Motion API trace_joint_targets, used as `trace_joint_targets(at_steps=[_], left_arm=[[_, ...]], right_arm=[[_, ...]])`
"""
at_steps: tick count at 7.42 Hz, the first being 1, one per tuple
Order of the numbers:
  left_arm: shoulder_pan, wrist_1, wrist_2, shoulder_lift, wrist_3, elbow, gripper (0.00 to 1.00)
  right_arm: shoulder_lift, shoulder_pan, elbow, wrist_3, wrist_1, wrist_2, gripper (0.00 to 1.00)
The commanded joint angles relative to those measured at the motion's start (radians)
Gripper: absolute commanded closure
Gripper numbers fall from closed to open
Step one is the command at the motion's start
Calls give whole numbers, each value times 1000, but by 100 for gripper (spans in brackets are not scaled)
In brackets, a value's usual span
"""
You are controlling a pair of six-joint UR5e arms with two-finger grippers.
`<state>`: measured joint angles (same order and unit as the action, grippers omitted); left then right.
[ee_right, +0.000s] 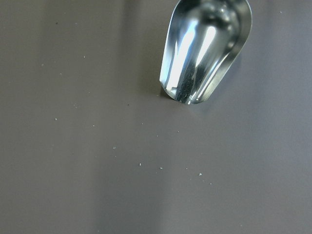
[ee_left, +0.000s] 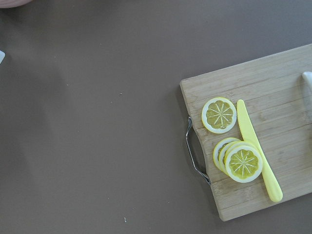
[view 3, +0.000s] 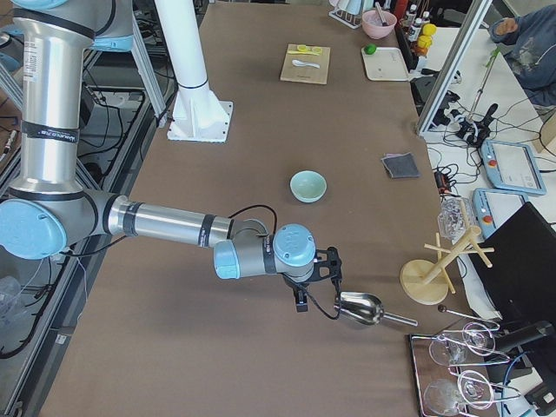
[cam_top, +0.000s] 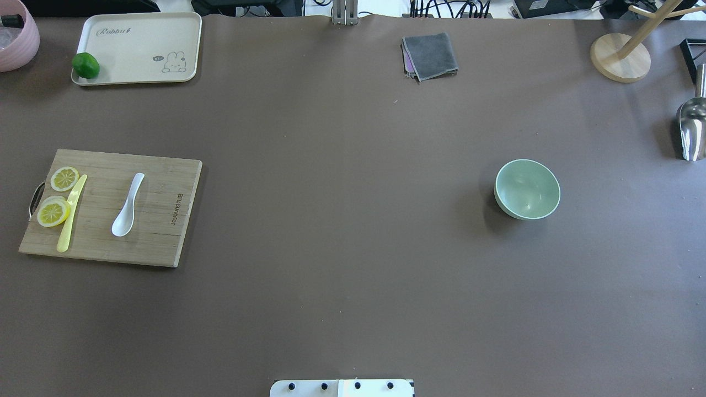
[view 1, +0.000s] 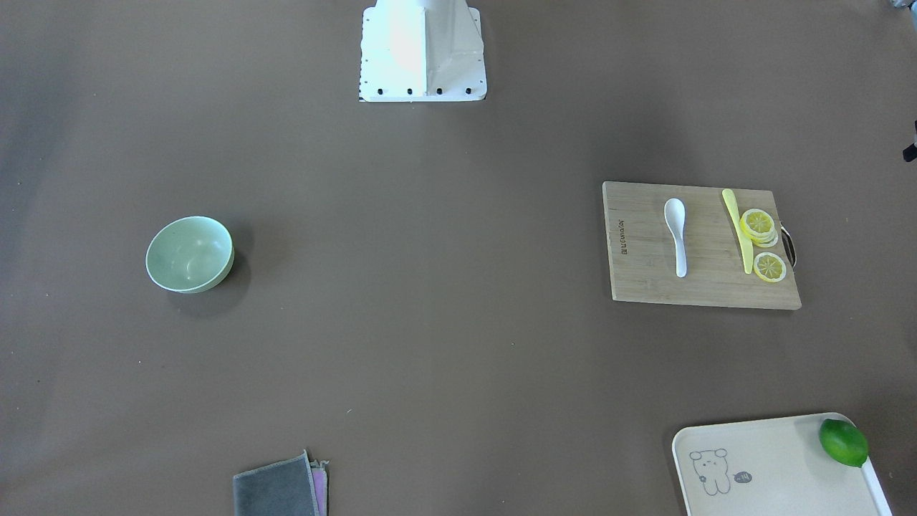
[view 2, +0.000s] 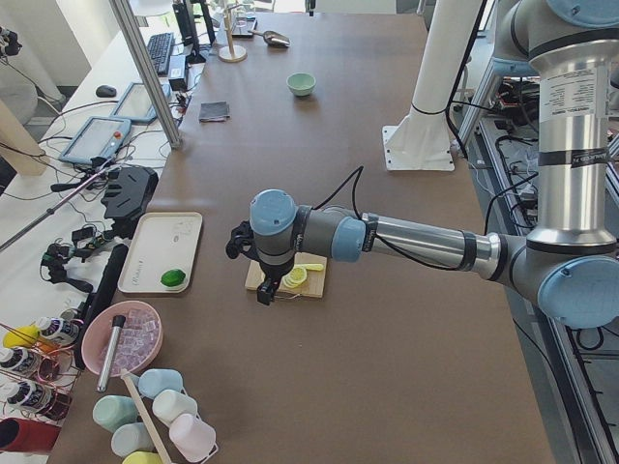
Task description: Place spoon in bowl
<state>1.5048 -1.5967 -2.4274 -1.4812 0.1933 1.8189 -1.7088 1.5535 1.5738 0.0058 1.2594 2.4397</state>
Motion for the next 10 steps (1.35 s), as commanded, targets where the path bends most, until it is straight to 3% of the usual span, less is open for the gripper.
trace_joint_targets(at_steps=[1,6,8,10], left_arm=[[0,-2,1,1,-2,-3,2],[3,-5,-2,12,-3,35,2],[0,-15,-13,7,-2,-21,2],[2,-22,-15,16,-2,-6,2]], right_arm=[[-2,0,-1,0,0,7,0],[5,-4,-1,-9,0,16,0],[3,-6,2,-9,-1,48,0],[9,-22,8,-4,-1,94,0]])
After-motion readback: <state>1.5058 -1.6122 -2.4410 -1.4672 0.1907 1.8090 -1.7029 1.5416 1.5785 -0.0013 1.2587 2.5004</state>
